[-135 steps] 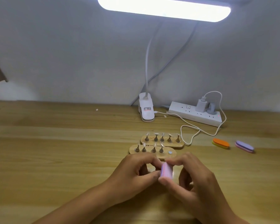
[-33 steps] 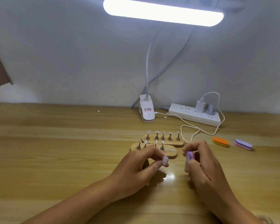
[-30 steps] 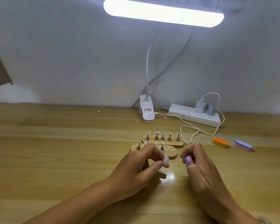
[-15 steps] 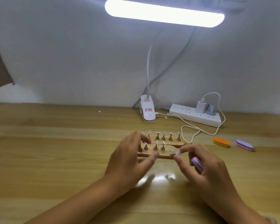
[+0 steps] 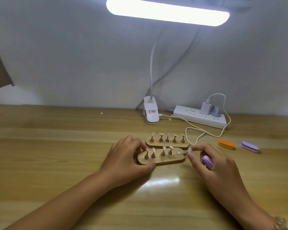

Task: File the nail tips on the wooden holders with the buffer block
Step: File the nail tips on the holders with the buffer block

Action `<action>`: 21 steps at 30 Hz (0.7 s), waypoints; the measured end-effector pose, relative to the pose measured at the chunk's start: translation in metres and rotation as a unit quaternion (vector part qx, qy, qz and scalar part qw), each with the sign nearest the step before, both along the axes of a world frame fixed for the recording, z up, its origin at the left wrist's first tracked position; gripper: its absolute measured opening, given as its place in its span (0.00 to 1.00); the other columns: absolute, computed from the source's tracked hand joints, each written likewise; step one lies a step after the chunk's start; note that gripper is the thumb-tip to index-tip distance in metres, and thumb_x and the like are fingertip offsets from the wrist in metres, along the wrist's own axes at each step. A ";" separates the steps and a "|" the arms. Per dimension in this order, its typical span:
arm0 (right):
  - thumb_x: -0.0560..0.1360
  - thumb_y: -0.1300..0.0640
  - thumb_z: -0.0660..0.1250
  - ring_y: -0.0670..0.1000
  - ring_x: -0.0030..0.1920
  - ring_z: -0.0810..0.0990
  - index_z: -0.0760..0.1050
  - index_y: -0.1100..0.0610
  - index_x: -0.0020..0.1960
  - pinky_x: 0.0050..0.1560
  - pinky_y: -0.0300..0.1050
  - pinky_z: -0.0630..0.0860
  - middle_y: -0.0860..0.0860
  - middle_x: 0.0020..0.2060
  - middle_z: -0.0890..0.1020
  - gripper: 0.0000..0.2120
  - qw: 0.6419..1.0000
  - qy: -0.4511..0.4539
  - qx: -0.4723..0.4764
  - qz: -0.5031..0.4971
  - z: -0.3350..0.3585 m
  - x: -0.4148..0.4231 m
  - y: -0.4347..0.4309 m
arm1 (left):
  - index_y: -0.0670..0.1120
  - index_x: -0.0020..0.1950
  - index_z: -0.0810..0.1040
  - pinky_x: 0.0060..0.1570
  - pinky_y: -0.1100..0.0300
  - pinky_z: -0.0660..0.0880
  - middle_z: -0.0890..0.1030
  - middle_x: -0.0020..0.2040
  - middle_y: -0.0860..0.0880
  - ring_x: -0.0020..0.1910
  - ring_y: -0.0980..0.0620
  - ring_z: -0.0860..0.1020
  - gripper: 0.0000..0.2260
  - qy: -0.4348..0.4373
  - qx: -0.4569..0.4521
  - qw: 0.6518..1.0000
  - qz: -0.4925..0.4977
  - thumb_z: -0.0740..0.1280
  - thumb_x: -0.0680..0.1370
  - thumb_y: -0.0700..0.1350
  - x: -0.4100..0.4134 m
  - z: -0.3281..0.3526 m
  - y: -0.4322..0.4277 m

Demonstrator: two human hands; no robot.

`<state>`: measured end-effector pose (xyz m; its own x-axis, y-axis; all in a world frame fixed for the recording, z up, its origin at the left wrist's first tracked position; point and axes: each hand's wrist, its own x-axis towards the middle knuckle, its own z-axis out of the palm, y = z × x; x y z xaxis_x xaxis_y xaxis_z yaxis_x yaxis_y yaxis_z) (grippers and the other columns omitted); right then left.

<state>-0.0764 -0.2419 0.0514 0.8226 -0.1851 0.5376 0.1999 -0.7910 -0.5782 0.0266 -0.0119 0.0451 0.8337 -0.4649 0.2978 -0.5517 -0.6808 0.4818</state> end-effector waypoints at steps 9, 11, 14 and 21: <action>0.74 0.50 0.71 0.46 0.40 0.75 0.78 0.44 0.49 0.38 0.44 0.73 0.42 0.36 0.75 0.05 0.999 0.011 -0.029 -0.014 -0.002 0.000 0.001 | 0.62 0.51 0.70 0.52 0.63 0.71 0.69 0.47 0.63 0.50 0.64 0.70 0.18 -0.044 -0.019 0.997 -0.055 0.67 0.65 0.66 -0.007 0.002 0.000; 0.74 0.51 0.71 0.46 0.41 0.75 0.78 0.44 0.49 0.38 0.40 0.71 0.41 0.36 0.75 0.05 0.999 0.012 -0.035 -0.016 -0.002 0.000 0.001 | 0.63 0.51 0.70 0.52 0.63 0.71 0.69 0.48 0.64 0.51 0.64 0.71 0.18 -0.051 -0.017 0.997 -0.061 0.66 0.65 0.67 -0.008 0.003 -0.001; 0.74 0.51 0.71 0.45 0.41 0.76 0.78 0.44 0.49 0.38 0.33 0.69 0.39 0.36 0.75 0.06 0.999 0.019 -0.038 -0.015 -0.001 -0.001 0.002 | 0.62 0.51 0.70 0.51 0.65 0.69 0.69 0.48 0.64 0.51 0.64 0.71 0.18 -0.062 -0.013 0.996 -0.068 0.66 0.65 0.67 -0.009 0.003 -0.002; 0.73 0.53 0.73 0.38 0.38 0.75 0.77 0.44 0.62 0.35 0.42 0.75 0.41 0.38 0.74 0.18 0.997 0.014 -0.078 0.009 0.002 -0.004 0.006 | 0.61 0.52 0.71 0.51 0.64 0.69 0.69 0.48 0.64 0.49 0.61 0.72 0.18 -0.086 -0.008 0.994 -0.072 0.68 0.67 0.65 -0.010 0.003 -0.002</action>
<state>-0.0808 -0.2358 0.0532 0.8402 -0.0863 0.5353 0.2000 -0.8683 -0.4539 0.0168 -0.0135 0.0480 0.6948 -0.5700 0.4386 -0.7183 -0.5814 0.3822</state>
